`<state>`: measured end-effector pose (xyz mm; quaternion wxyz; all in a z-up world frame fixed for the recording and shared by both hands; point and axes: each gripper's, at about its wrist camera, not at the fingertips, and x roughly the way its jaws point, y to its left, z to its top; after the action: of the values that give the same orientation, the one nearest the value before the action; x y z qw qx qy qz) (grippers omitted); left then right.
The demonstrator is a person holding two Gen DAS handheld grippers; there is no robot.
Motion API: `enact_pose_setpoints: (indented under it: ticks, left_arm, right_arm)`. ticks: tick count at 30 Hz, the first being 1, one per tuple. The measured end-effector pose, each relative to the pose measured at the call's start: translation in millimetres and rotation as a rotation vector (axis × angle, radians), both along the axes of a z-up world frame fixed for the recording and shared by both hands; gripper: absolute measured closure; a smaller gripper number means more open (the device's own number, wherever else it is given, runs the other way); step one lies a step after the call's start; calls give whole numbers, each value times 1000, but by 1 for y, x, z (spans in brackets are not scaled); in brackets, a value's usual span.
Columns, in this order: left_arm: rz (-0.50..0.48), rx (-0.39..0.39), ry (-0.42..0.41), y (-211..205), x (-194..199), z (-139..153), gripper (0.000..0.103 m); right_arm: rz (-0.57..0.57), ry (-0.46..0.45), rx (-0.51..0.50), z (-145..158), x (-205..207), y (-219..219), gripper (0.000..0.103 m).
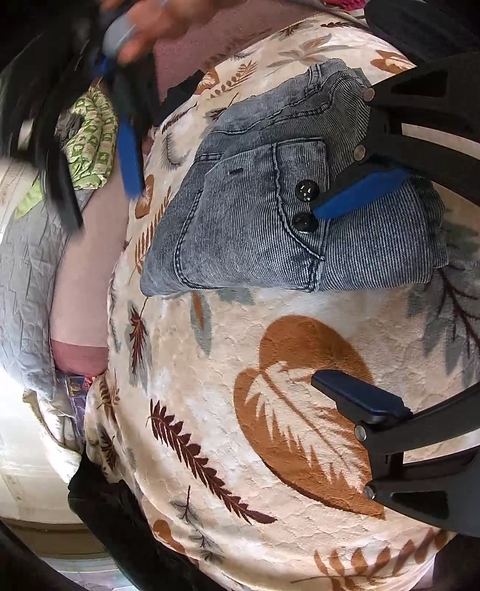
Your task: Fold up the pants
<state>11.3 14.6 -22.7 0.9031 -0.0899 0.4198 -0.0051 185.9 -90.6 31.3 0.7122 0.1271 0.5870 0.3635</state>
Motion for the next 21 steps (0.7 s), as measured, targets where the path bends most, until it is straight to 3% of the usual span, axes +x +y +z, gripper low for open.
enact_pose_setpoints:
  ticks: [2,3,4,5,7,9,12,14,17,21]
  left_arm:
    - [-3,-10,4,2,1,-1,18]
    - [-2,-16,6,2,1,0,18]
    - [-3,-17,9,2,2,-1,18]
    - [-2,-13,12,1,3,-1,18]
    - [-3,-28,9,4,1,1,18]
    - [2,-70,5,10,-1,2,18]
    - [54,-182,-17,28,-4,6,18]
    - [97,-209,-44,39,-7,11,18]
    - [167,-240,-62,56,-10,12,18]
    - [158,-246,46,55,1,-7,19]
  right_arm:
    - [4,39,-91,-27,9,11,44]
    - [-8,50,-187,-49,17,13,44]
    - [-37,94,-225,-69,21,8,48]
    - [-98,147,-192,-84,25,-5,60]
    - [-126,156,-154,-78,25,-13,63]
    - [-96,125,-197,-63,21,-13,62]
    - [-63,28,-254,-34,16,-4,60]
    - [-29,-42,-274,-12,12,10,55]
    - [37,-162,-366,4,15,47,50]
    - [116,-248,-590,-16,29,92,48]
